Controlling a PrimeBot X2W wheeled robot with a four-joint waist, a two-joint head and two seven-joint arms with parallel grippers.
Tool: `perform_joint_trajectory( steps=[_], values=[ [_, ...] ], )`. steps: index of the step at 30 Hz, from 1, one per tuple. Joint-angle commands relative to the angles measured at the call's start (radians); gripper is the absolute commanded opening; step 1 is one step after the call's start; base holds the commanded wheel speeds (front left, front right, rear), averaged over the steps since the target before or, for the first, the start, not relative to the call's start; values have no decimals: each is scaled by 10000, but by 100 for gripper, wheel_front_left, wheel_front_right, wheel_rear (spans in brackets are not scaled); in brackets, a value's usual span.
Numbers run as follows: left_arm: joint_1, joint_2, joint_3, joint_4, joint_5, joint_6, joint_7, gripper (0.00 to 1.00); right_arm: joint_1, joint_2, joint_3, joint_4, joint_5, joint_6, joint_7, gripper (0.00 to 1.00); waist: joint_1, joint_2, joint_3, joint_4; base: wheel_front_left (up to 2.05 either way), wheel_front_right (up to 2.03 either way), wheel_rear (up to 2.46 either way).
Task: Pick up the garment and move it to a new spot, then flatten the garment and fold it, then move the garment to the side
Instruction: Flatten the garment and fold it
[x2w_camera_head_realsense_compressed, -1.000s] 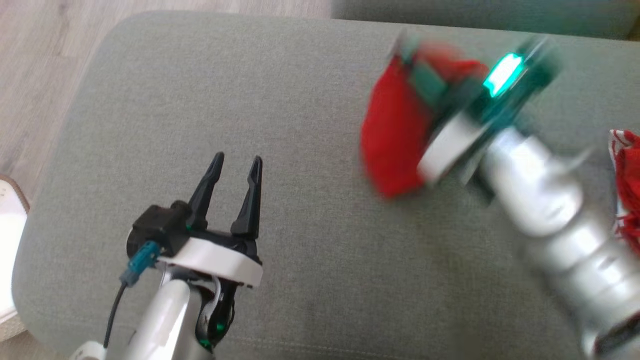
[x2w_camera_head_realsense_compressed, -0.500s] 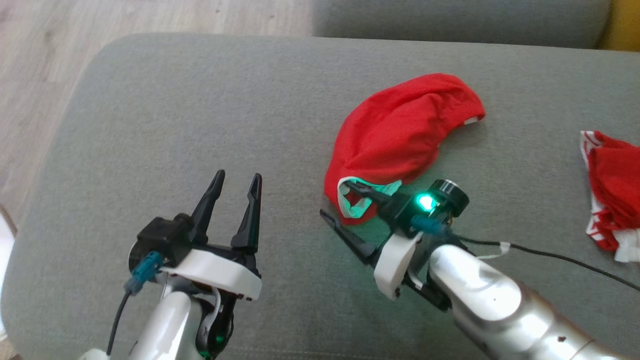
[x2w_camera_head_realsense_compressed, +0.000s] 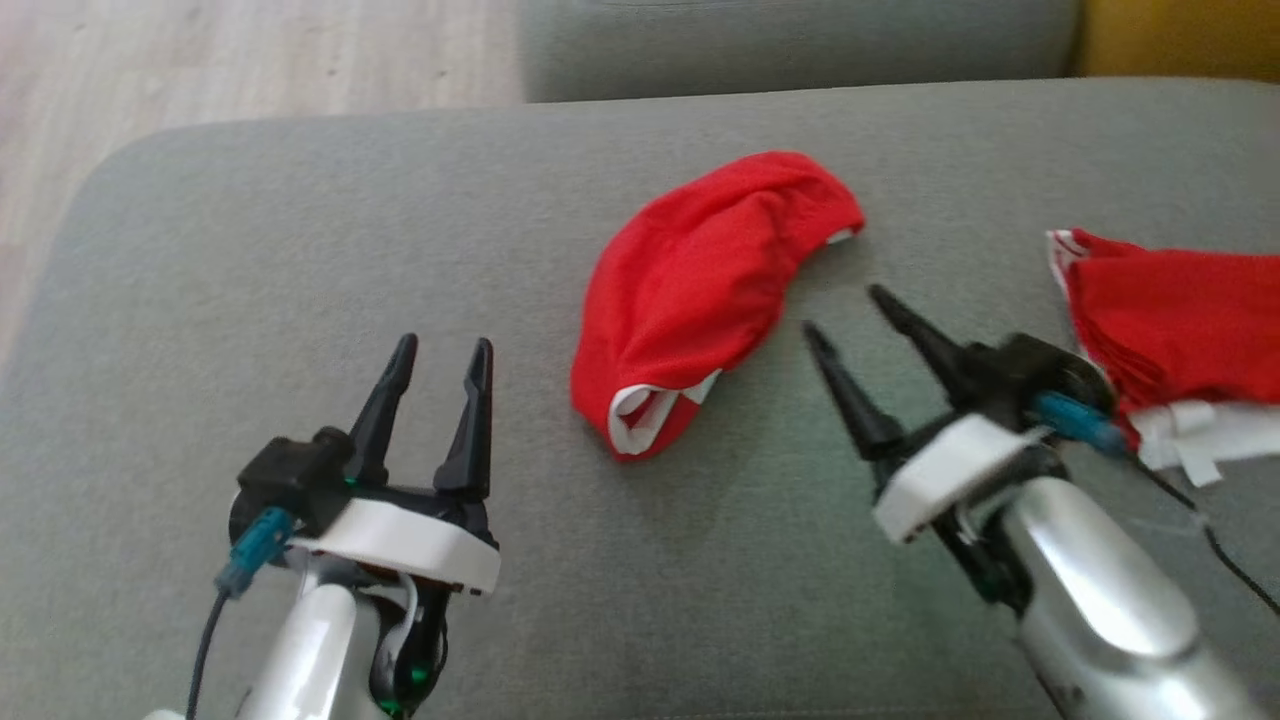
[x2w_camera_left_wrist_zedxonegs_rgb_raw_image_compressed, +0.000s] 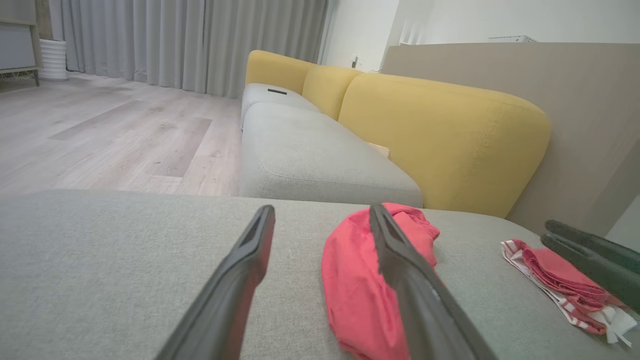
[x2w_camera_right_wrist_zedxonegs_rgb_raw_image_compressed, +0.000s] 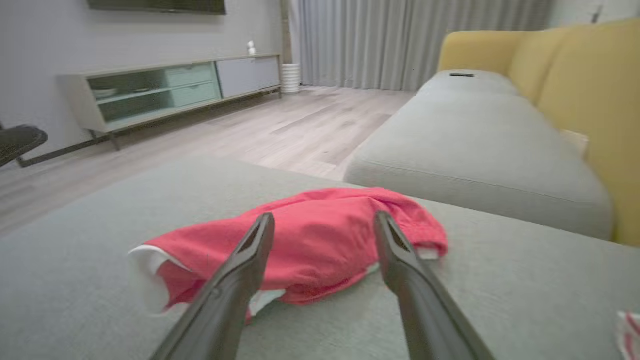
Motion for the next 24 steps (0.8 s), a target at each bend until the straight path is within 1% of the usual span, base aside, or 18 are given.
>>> perform_joint_trajectory(
  steps=[1, 3, 6, 9, 13, 18, 21, 24],
  values=[
    [-222, 72, 399, -429, 60, 5, -78, 100, 250, 71, -368, -577, -182, -9, -26, 100, 0, -1, -47, -269, 0, 0, 0],
    [-207, 72, 411, -495, 67, 0, -78, 100, 782, 241, -1232, -917, -396, -9, -58, 100, 0, -1, -67, -422, 0, 0, 0],
    [-186, 72, 402, -577, 59, 8, -78, 100, 1552, 751, -2592, -1359, -730, -9, -158, 100, 0, -1, -88, -594, 0, 0, 0],
    [-145, 72, 362, -654, 48, 24, -78, 100, 2179, 1279, -3466, -1745, -1049, -9, -202, 100, 0, -1, -56, -694, 0, 0, 0],
    [-150, 72, 284, -673, 76, 6, -78, 100, 2479, 1598, -3804, -2135, -1366, -9, -185, 100, 0, -1, 63, -724, 0, 0, 0],
    [-288, 72, 149, -668, 103, -46, -78, 100, 2342, 1750, -4200, -2329, -1541, -9, -81, 100, 0, -1, 344, -488, 0, 0, 0],
    [-399, 72, 74, -684, 138, -64, -78, 100, 2075, 1807, -4624, -2289, -1481, -9, -65, 100, 0, -1, 660, -257, 0, 0, 0],
    [-545, 72, -14, -649, 183, -94, -78, 100, 1534, 1849, -4963, -1948, -1249, -9, 88, 100, 0, -1, 1020, 3, 0, 0, 0]
  ],
)
